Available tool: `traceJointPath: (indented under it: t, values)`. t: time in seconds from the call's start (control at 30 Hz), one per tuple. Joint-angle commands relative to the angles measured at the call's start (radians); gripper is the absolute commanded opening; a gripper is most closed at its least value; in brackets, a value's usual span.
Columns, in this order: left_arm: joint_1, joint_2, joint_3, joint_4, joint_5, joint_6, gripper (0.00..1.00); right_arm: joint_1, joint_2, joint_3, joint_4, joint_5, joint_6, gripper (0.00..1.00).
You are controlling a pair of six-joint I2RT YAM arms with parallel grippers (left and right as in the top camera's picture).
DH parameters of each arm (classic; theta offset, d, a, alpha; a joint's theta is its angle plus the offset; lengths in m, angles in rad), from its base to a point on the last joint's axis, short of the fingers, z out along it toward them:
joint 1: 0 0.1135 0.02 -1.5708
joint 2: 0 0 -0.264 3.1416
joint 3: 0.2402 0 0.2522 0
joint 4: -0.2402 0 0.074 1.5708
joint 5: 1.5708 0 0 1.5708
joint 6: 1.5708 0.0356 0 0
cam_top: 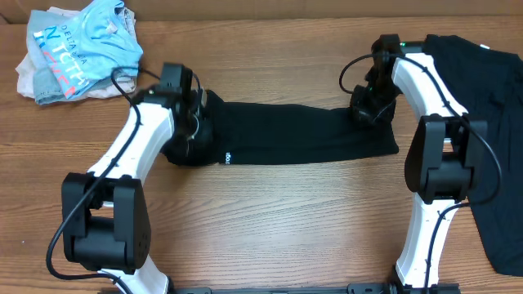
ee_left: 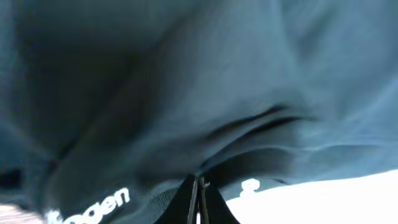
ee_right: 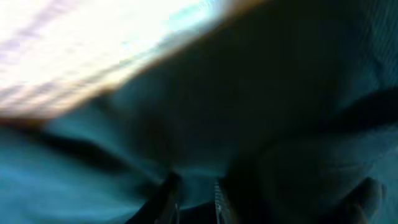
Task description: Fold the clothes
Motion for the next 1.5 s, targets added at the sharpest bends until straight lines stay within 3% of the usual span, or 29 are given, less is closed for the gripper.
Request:
traceJointPath:
  t: [0.0,0.27,0.47,0.57,0.63,0.8,0.9,0.97,1.0,1.13,1.3,1.37,1.47]
  values:
    - [0.005,-0.024,-0.079,0.063,0.019,0.008,0.06,-0.011,0.0,-0.043,-0.001,0.135,0.065,0.22]
    - [0.043,-0.024,-0.167,0.159,-0.061,0.0,0.05,-0.03,0.0,-0.094,-0.016,0.237,0.127,0.22]
    - [0.103,-0.024,-0.167,0.067,-0.305,-0.178,0.04,-0.032,0.0,-0.093,-0.032,0.289,0.132,0.14]
    - [0.147,-0.024,-0.164,0.027,-0.358,-0.183,0.04,-0.041,0.0,-0.093,-0.043,0.326,0.155,0.11]
    - [0.179,-0.024,-0.157,0.005,-0.363,-0.179,0.04,-0.047,-0.002,-0.091,-0.043,0.328,0.157,0.04]
    - [0.227,-0.039,-0.06,-0.084,-0.372,-0.18,0.04,-0.05,-0.038,-0.034,-0.068,0.329,0.156,0.04]
    - [0.229,-0.053,0.039,-0.145,-0.375,-0.179,0.04,-0.051,-0.089,0.025,-0.097,0.329,0.151,0.2]
    - [0.226,-0.065,0.105,-0.18,-0.363,-0.179,0.04,-0.051,-0.119,0.067,-0.112,0.329,0.147,0.79]
    - [0.224,-0.069,0.136,-0.196,-0.352,-0.179,0.04,-0.052,-0.131,0.088,-0.119,0.33,0.142,1.0]
    - [0.219,-0.075,0.217,-0.237,-0.262,-0.16,0.08,-0.083,-0.163,0.143,-0.128,0.341,0.118,1.0]
    - [0.219,-0.074,0.209,-0.246,-0.21,-0.161,0.63,-0.193,-0.151,0.125,-0.101,0.328,0.118,1.0]
    - [0.219,-0.074,0.203,-0.254,-0.21,-0.161,0.76,-0.24,-0.146,0.098,-0.077,0.269,0.081,1.0]
    - [0.219,-0.074,0.188,-0.253,-0.21,-0.161,0.83,-0.307,-0.146,0.028,-0.014,0.035,-0.098,1.0]
